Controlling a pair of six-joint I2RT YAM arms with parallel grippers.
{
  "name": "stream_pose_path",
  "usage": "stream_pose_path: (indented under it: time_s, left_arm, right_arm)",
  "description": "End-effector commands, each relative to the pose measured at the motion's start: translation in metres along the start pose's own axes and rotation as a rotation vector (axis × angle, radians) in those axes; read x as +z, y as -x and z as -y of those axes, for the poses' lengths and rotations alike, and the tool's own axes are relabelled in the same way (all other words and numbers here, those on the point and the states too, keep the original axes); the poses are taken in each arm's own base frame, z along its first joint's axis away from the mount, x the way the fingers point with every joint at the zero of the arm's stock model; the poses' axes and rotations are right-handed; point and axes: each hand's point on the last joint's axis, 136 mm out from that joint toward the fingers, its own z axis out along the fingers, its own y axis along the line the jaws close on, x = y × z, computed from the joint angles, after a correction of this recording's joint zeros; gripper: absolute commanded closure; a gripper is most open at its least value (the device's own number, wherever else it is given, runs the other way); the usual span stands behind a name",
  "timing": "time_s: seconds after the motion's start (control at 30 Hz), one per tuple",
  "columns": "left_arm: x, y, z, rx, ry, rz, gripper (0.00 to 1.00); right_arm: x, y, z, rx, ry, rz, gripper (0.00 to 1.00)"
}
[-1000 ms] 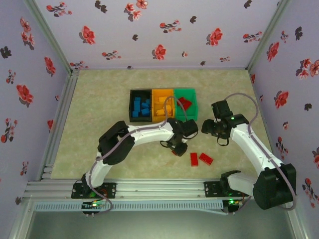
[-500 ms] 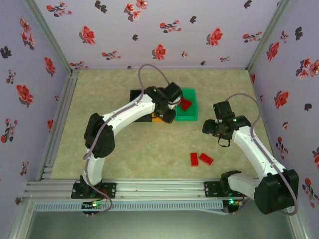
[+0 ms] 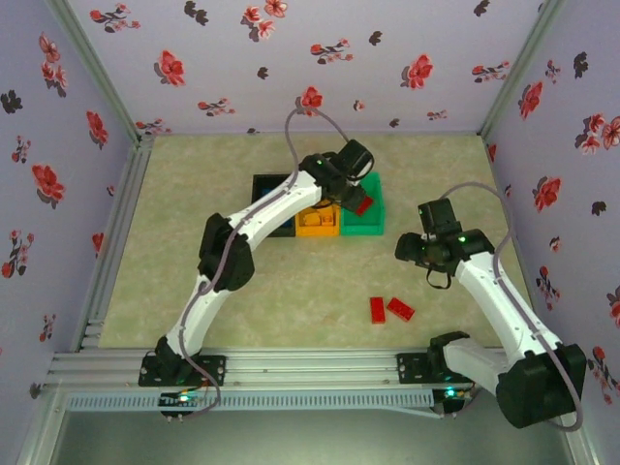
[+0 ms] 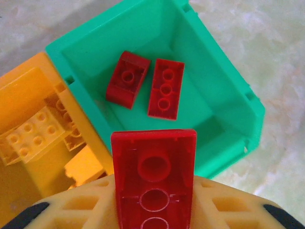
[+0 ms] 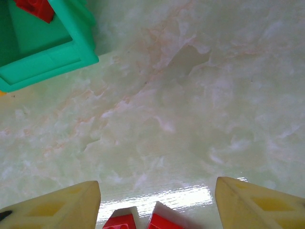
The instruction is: Sort the legos into containers by color
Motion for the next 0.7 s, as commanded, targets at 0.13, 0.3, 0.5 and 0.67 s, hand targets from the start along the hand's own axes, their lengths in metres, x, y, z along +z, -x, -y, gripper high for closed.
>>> stream_pose_path:
  time_s: [0.13,0.3,0.5,0.67]
  left_arm:
    - [0.024,0.043,0.0,-0.082,-0.031,0.143,0.47]
    - [0.016,0.047,-0.006,-0.084,-0.031,0.138,0.36]
    - [-0.03,0.036,-0.026,-0.094,0.002,0.143,0.36]
    - [-0.063,0.0,-0.046,-0.12,0.043,0.123,0.36]
  right_arm:
    - [-0.004,-0.004,0.002,0.012,0.002,-0.01,0.35]
    - [-0.004,-0.005,0.002,0.013,0.003,-0.014,0.35]
    - [-0.001,-0.007,0.0,0.007,0.012,-0.029,0.35]
    - [0.004,-0.018,-0.004,0.005,0.02,-0.058,0.36]
